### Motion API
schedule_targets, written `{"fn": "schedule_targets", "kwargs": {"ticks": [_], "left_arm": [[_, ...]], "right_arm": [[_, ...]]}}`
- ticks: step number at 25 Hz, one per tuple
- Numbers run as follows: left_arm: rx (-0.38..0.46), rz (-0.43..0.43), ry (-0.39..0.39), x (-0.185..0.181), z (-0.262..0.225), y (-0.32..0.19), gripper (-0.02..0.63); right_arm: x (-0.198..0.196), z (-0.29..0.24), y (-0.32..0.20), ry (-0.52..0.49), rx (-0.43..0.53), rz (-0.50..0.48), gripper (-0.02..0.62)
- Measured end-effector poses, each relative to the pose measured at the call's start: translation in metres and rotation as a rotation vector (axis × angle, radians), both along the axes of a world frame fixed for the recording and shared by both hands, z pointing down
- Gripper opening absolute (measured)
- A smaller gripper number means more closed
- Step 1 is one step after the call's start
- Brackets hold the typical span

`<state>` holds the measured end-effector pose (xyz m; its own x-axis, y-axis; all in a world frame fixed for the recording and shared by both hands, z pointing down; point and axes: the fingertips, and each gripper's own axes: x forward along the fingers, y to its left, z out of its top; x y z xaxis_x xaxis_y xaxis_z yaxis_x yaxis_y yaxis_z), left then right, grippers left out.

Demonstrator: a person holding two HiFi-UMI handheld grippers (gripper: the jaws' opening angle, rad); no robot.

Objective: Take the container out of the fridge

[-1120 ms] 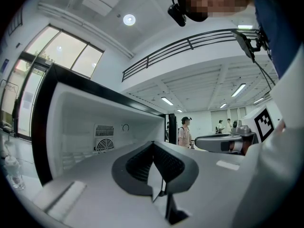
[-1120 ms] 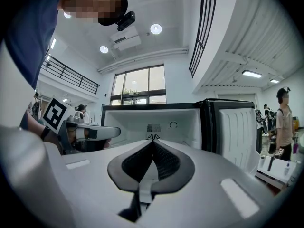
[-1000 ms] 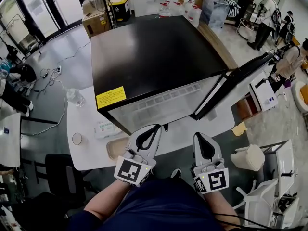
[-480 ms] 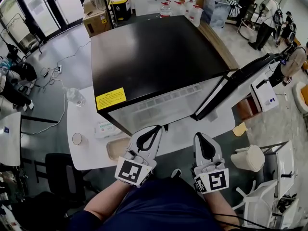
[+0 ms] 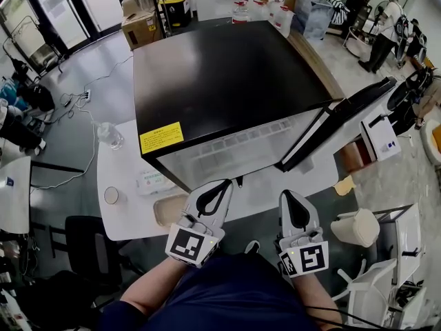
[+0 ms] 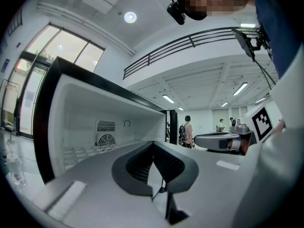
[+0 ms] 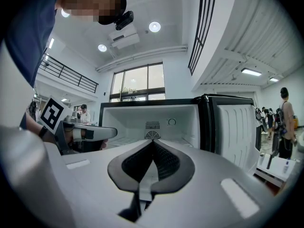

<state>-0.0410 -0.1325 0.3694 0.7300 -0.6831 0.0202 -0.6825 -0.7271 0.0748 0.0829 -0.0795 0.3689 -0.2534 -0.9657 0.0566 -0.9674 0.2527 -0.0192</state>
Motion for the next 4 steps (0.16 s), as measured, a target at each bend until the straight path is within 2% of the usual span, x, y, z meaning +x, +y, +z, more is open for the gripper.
{"fn": "schedule_targets", "kwargs": {"ticks": [4], "left_arm": [[-0.016,-0.014,-0.018,-0.003,0.0021,-0.0016,0.003]], "right_arm": [[-0.0003,0.002,-0.0004,0.0,-0.001,0.001,0.005]]}}
